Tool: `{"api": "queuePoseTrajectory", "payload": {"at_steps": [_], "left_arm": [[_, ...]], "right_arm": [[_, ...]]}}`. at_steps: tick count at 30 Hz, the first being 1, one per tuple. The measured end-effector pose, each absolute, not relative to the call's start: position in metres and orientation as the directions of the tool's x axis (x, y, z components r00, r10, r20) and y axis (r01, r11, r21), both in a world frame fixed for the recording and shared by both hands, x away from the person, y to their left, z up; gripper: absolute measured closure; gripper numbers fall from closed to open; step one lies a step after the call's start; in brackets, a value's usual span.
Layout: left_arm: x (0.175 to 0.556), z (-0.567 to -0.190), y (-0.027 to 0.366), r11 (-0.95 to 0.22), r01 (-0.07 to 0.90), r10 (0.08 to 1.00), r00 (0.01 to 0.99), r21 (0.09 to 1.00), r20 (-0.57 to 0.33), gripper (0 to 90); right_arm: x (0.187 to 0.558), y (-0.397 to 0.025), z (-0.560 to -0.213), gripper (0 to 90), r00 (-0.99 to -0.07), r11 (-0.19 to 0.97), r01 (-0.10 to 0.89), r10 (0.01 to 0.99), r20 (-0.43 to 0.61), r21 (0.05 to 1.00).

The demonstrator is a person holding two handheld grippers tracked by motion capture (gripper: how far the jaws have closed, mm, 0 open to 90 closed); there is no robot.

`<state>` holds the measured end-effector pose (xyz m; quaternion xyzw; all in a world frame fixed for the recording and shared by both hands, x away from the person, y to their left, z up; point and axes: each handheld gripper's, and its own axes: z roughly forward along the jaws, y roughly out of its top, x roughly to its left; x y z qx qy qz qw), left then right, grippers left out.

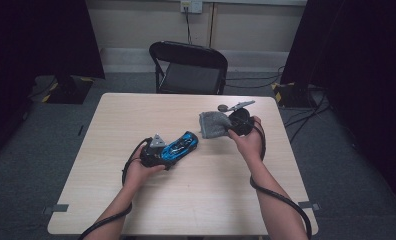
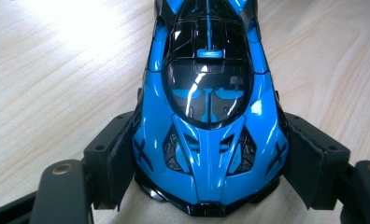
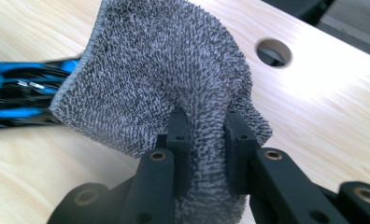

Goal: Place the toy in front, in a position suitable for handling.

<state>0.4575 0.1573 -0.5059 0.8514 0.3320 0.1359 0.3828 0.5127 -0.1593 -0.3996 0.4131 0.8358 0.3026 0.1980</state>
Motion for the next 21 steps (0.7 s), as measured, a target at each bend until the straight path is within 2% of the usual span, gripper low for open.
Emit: {"api": "queuePoseTrajectory", "payload": {"at_steps": [9,21], "left_arm": [[0.458,-0.506,0.157,-0.487,0.461,0.669,0.743,0.742,-0.022,25.5],[0.458,-0.506,0.157,-0.487,0.461,0.669,0.743,0.742,-0.022,25.5]], "right_arm": [[0.503,-0.125,-0.39,75.3,-0.652,0.511,0.516,0.755,-0.071,0.687],[0.494,-0.083,-0.402,75.3,-0.727,0.573,0.476,0.683,-0.068,0.668]]}}
